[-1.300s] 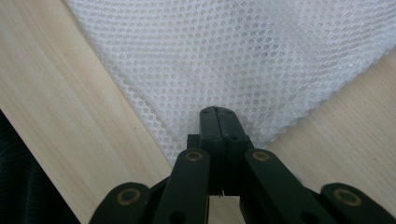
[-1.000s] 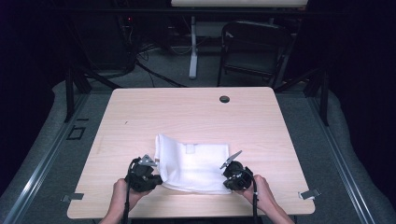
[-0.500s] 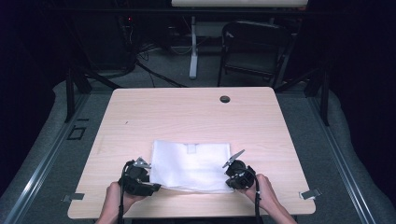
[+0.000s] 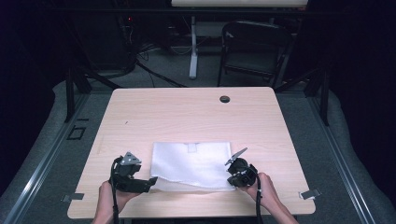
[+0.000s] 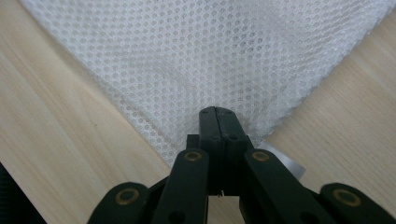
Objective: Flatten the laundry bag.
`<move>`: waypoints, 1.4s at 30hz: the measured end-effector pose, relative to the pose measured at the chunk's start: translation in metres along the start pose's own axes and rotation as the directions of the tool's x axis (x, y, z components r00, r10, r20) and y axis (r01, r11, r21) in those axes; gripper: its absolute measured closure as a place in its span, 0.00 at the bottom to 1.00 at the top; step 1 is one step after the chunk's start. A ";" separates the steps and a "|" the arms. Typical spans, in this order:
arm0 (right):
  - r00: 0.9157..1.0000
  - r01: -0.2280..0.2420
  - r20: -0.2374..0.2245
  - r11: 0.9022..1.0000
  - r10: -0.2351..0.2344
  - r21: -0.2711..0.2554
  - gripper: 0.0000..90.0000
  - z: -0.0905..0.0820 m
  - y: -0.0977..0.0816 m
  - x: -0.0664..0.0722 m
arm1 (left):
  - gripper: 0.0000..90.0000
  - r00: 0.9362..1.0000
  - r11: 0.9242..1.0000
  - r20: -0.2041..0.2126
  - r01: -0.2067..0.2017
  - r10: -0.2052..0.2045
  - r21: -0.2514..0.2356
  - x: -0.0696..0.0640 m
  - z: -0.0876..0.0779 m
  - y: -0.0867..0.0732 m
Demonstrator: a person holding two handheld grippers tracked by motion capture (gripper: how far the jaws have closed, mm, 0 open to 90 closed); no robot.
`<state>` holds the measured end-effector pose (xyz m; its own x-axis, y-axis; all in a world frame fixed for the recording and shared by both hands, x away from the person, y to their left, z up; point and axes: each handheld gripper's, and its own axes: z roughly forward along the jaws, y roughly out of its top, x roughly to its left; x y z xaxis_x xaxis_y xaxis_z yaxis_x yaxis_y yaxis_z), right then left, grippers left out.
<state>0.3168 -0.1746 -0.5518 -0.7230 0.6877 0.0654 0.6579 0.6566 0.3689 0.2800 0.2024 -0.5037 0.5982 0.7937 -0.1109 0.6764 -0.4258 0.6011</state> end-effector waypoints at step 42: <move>0.995 -0.084 -0.051 0.994 0.081 -0.065 0.22 -0.029 -0.011 -0.006 | 0.22 0.928 0.937 0.214 -0.333 0.305 0.109 -0.075 0.085 0.054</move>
<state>0.3080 -0.1952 -0.5293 -0.6772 0.7220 0.1418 0.7012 0.5749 0.4216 0.3080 0.0825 -0.5305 0.8535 0.5135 -0.0889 0.4809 -0.7104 0.5139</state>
